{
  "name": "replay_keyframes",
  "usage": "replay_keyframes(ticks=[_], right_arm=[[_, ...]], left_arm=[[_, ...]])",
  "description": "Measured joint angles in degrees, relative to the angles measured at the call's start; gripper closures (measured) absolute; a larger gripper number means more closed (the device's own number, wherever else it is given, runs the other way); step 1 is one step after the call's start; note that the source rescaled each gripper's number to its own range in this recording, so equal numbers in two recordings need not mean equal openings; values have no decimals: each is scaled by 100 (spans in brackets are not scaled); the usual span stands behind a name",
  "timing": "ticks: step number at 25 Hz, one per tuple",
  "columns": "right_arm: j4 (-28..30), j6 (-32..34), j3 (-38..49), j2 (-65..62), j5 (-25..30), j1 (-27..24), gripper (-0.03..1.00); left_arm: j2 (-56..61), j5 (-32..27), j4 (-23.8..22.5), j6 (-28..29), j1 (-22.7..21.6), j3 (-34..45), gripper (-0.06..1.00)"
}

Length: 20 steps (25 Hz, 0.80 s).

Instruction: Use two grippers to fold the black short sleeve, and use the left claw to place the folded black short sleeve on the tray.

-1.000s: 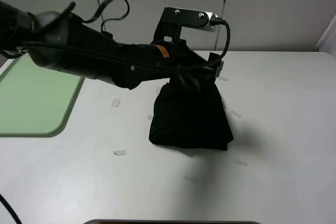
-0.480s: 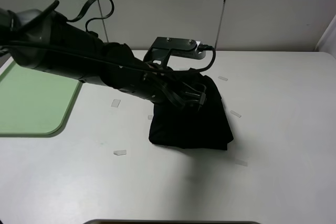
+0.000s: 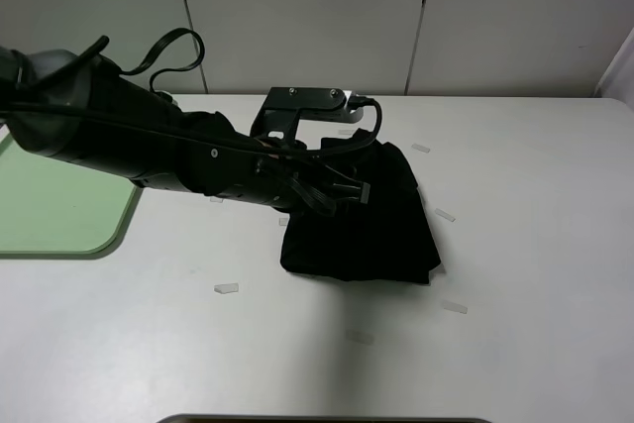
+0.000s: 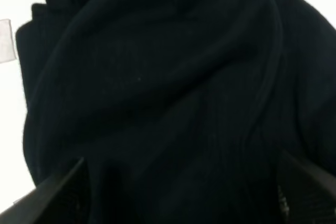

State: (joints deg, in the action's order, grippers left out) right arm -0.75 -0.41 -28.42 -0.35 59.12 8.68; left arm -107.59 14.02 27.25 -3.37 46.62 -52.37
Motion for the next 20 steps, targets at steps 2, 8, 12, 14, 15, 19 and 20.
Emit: replay_keyframes(ticks=[2, 8, 12, 14, 15, 19, 20], right_arm=[[0, 0, 0, 0, 0, 0, -3], [0, 0, 0, 0, 0, 0, -3], [-4, 0, 0, 0, 0, 0, -3], [-4, 0, 0, 0, 0, 0, -3], [-4, 0, 0, 0, 0, 0, -3], [-4, 0, 0, 0, 0, 0, -3], [-4, 0, 0, 0, 0, 0, -3]], left_arm=[[0, 26, 0, 60, 0, 0, 24], [0, 214, -11, 273, 0, 0, 59], [0, 372, -216, 280, 0, 0, 70], [0, 400, -263, 280, 0, 0, 72], [0, 443, -276, 285, 7, 0, 74], [-4, 690, -301, 337, 127, 5, 88], [-4, 743, -301, 337, 181, 5, 91]])
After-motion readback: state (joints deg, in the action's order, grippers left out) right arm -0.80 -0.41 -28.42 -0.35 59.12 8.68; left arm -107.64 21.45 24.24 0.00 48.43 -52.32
